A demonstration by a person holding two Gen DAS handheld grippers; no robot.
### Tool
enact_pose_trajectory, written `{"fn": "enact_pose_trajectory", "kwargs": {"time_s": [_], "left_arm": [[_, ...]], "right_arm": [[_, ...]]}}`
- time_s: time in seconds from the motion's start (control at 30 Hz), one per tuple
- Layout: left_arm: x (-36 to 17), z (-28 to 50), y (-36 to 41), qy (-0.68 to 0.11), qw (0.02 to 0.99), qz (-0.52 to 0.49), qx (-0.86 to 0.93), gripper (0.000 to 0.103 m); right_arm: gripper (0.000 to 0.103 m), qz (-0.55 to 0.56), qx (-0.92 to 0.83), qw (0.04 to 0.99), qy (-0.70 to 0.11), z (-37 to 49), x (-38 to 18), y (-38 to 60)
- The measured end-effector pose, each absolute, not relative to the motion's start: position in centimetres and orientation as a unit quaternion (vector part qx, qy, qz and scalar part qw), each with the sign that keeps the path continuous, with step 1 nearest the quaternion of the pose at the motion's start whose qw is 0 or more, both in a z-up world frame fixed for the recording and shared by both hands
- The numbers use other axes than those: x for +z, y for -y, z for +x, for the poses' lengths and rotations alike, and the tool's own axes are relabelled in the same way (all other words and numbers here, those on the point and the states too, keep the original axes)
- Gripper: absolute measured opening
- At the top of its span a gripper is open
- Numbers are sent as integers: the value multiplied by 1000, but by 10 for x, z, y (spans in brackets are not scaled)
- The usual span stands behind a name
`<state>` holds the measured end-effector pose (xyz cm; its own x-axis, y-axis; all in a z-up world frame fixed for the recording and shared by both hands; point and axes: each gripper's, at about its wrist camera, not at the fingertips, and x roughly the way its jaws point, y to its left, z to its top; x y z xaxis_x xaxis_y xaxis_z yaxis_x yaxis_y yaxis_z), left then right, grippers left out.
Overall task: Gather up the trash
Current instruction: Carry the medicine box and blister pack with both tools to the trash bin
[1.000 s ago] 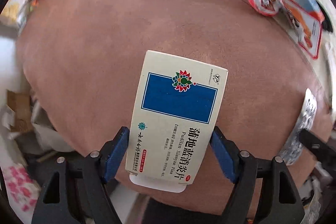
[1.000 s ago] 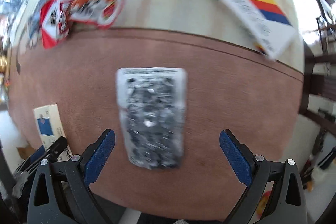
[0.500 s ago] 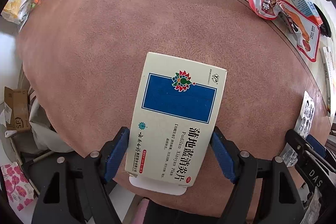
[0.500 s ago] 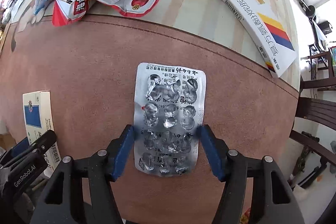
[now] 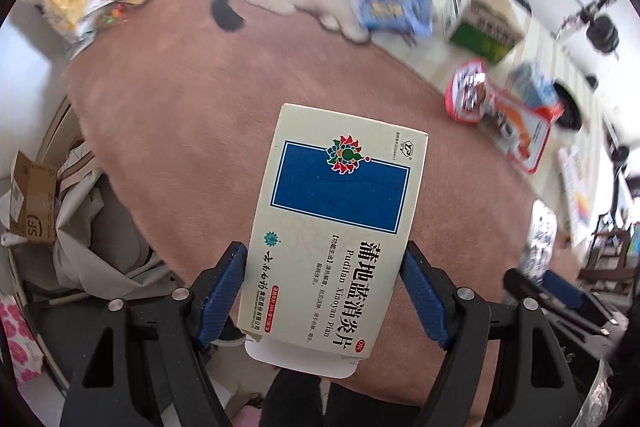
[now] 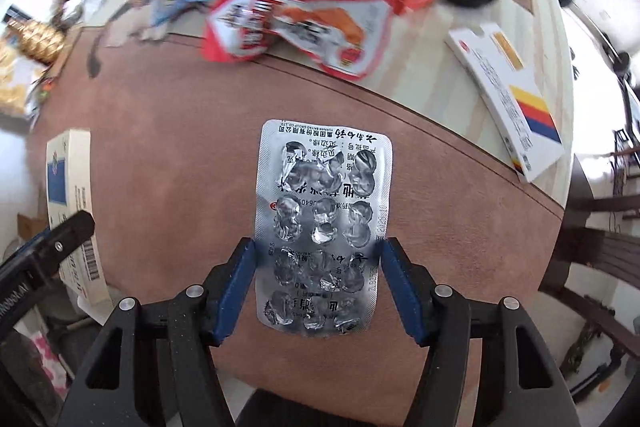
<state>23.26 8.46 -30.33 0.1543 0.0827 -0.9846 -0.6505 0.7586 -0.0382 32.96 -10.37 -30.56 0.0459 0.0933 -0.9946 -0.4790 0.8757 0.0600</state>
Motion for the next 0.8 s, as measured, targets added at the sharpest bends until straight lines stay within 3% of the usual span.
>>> {"fn": "enact_pose_trajectory", "kwargs": {"time_s": [0.17, 0.47, 0.67, 0.8], "left_arm": [[-275, 184, -105, -560, 729, -276, 280, 75], [-279, 53, -142, -506, 696, -366, 353, 75], [-337, -43, -171, -493, 641, -431, 400, 75], [-411, -100, -188, -490, 593, -492, 407, 75]], "right_arm": [[66, -172, 254, 705, -639, 309, -289, 80], [66, -227, 352, 659, -625, 214, -303, -18], [66, -279, 393, 605, -634, 128, -359, -57], [66, -311, 404, 571, -643, 81, -422, -78]]}}
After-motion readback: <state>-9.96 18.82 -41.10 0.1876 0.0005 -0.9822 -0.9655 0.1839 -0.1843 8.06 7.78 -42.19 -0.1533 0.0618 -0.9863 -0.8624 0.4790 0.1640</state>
